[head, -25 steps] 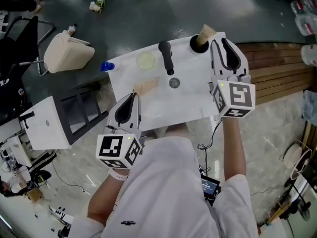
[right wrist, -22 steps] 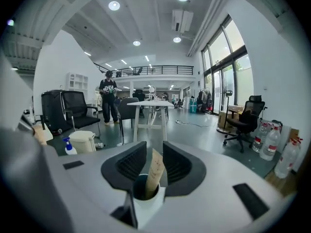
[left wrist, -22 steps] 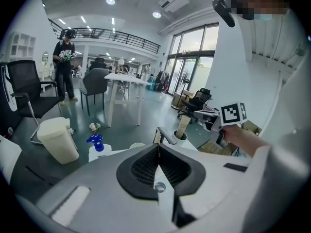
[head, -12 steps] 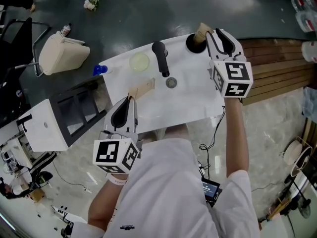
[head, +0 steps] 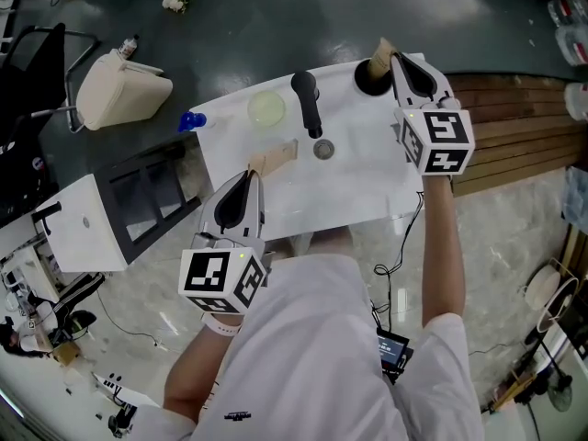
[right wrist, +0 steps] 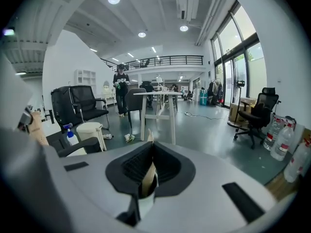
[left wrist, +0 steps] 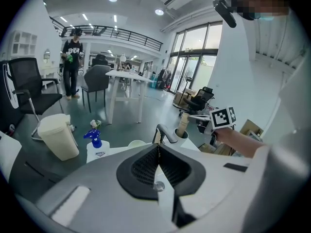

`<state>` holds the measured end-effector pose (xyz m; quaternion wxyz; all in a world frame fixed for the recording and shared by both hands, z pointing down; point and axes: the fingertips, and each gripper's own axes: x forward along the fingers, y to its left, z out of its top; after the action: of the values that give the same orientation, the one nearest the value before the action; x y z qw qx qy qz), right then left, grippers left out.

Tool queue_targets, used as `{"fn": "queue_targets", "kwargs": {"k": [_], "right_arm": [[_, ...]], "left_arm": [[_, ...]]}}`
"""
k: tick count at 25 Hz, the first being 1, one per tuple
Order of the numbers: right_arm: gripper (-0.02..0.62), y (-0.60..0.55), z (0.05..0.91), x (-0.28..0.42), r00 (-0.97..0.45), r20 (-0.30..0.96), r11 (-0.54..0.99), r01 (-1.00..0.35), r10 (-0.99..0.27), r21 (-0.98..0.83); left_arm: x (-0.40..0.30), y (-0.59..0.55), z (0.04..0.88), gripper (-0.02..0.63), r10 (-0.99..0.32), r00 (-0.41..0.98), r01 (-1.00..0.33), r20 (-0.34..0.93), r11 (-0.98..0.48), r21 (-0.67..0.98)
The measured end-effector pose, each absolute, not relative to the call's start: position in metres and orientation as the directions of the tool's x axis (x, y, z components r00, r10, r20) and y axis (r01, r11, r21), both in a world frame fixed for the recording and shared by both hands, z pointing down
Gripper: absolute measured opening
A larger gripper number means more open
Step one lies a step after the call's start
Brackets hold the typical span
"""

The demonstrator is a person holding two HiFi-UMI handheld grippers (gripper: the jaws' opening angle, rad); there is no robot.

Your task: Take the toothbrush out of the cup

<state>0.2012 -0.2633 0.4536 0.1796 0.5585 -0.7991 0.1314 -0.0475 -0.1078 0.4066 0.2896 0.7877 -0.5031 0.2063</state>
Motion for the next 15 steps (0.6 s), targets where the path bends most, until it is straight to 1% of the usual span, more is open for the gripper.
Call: {"fn": "queue_targets", "kwargs": {"k": [5,15], "right_arm": [[0.006,-0.254,0.434,0.201,-0.308,0.390,0.330,-0.944,-0.868,-0.012],[0.006,-0.231,0.380,0.201,-0.246,0.269,0.261,-0.965,-0.931,0.019]], "left_arm": [[-0.050,-0.104,0.401,0.006,-0.683,0.411,-0.911,0.604,-0.326,0.251],[-0.054,-0.100,0.385,0.006,-0.709,0.440,-0.898,0.551,-0.352,0.264]]}}
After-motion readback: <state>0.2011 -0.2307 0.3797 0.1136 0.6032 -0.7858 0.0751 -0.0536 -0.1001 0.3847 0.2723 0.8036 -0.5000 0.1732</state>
